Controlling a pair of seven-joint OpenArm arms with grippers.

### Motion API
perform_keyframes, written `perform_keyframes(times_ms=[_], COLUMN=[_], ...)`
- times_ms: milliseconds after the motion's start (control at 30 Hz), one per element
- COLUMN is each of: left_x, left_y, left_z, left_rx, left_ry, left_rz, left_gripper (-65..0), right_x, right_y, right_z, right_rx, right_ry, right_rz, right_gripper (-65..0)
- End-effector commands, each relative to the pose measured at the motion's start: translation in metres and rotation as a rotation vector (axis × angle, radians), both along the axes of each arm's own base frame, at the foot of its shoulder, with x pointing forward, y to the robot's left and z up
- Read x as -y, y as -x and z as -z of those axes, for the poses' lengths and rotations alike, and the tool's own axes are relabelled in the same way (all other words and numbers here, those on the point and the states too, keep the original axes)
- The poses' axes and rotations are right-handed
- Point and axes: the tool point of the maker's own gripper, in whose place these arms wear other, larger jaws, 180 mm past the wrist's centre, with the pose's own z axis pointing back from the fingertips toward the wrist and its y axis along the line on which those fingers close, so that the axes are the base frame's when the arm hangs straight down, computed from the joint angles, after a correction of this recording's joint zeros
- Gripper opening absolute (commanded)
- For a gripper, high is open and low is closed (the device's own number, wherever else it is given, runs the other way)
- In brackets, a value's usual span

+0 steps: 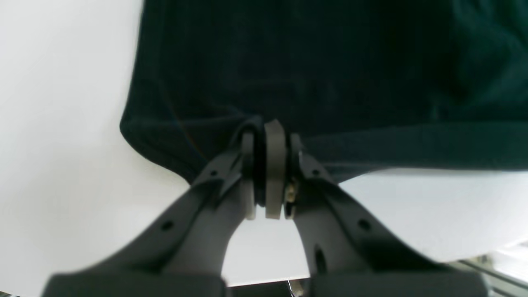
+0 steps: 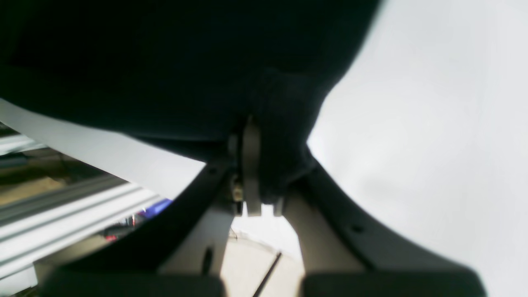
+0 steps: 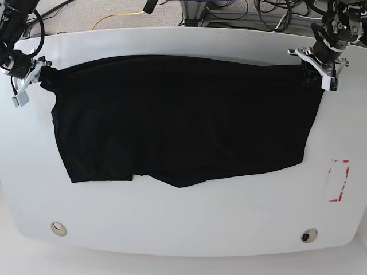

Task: Fold the T-shirt properly
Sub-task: 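Pull the held edge back with both grippers, laying the shirt flat, then open the left gripper and slide it along the shirt edge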

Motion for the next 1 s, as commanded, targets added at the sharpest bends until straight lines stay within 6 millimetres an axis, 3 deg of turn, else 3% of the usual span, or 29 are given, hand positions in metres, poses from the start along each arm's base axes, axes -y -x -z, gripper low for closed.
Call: perform_keyframes(times_ms=[0, 100, 233, 433, 533, 700, 967], left_x=[-0.005, -0.007, -0.007, -0.011, -0.003, -0.006, -0.003], left_y=[-0.003, -0.011, -0.041, -0.073, -0.089, -0.109, -0.134], left_z=[-0.008, -0.013, -0.031, -0.058, -0.062, -0.074, -0.078], left_rx=[0.025, 0.045, 0.133, 0.225, 0.222, 0.207, 0.174], left_ry=[-0.022, -0.029, -0.034, -0.066, -0.069, -0.094, -0.114], left_rz=[-0.001, 0.002, 0.003, 0.032, 0.067, 0.077, 0.139], left_gripper=[-64.4, -64.4, -64.2, -64.0, -64.0, -64.0, -63.9], right_x=[0.013, 0.012, 0.010, 0.009, 0.005, 0.005, 0.001], right_y=[0.001, -0.001, -0.016, -0.019, -0.024, -0.021, -0.017], right_z=[-0.010, -0.010, -0.017, -0.011, -0.006, 0.003, 0.021], right_rx=[0.011, 0.017, 0.056, 0.051, 0.055, 0.029, 0.002], right_ry=[0.045, 0.042, 0.037, 0.050, 0.048, 0.070, 0.028], right_rz=[0.000, 0.001, 0.001, 0.020, 0.030, 0.043, 0.084], right_gripper=[-65.0, -65.0, -65.0, -65.0, -65.0, -65.0, -65.0])
